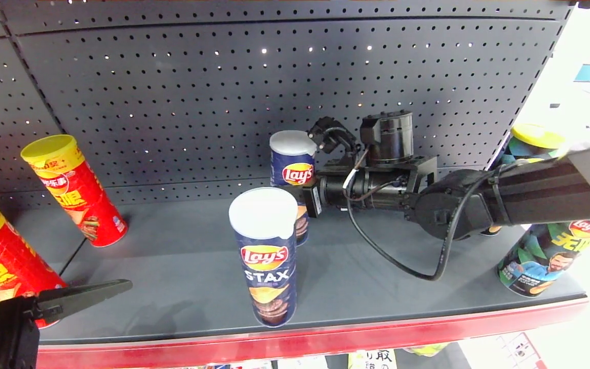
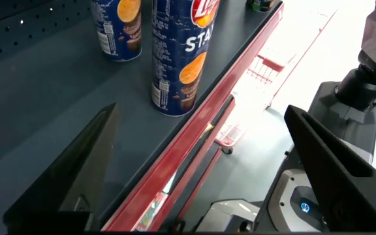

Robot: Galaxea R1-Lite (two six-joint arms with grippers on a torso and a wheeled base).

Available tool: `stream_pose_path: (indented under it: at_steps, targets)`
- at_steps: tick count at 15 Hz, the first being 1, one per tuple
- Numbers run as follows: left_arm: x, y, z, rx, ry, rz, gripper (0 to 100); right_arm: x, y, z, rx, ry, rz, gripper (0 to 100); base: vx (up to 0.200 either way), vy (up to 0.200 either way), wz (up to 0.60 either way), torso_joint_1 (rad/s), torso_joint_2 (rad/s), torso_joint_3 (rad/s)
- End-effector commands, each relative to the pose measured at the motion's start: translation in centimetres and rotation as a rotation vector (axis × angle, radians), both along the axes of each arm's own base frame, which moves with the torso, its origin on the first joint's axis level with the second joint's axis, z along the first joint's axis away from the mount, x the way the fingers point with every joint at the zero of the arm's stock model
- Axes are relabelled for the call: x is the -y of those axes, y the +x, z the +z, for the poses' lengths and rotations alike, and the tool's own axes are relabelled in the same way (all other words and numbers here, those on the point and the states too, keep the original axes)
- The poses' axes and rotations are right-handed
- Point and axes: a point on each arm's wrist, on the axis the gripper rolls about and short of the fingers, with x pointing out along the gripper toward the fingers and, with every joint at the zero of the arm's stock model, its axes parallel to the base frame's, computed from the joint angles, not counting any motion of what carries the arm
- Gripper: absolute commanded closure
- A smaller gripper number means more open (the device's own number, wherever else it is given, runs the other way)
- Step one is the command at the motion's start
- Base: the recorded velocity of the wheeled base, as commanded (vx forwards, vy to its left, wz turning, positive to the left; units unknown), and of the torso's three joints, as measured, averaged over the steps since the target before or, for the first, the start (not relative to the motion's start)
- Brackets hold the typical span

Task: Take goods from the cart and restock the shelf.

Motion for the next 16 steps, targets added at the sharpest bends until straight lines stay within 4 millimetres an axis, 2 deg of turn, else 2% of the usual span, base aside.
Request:
stream_pose_path:
  at_steps: [1, 7, 8, 12, 14, 16]
  targets:
    - [0.0, -0.1, 0.0, 0.005, -0.002, -0.001, 0, -0.1, 0.0, -0.3, -0.006, -0.005, 0.002, 100, 0.000, 0.000, 0.00, 0.000, 0.00, 0.000]
    - [0.0, -0.1, 0.0, 0.003, -0.002, -0.001, 0, -0.3, -0.1, -0.5, -0.011, -0.008, 0.008, 100, 0.000, 0.000, 0.00, 0.000, 0.00, 0.000]
    - [0.0, -0.1, -0.1, -0.003, 0.000, -0.002, 0, -0.3, -0.1, -0.5, -0.012, -0.010, 0.006, 0, 0.000, 0.000, 0.00, 0.000, 0.00, 0.000]
    - [-0.1, -0.5, -0.3, -0.032, 0.009, -0.003, 0, 0.8, -1.3, 0.7, 0.000, 0.004, -0.004, 0, 0.000, 0.000, 0.00, 0.000, 0.00, 0.000]
    - [-0.1, -0.5, -0.4, -0.035, 0.010, -0.003, 0, 1.9, -2.7, 1.5, 0.002, -0.001, -0.033, 0, 0.000, 0.000, 0.00, 0.000, 0.00, 0.000]
    - [-0.1, -0.4, -0.5, -0.044, 0.013, -0.003, 0, 3.6, -4.9, 2.2, -0.003, -0.008, -0.048, 0, 0.000, 0.000, 0.00, 0.000, 0.00, 0.000]
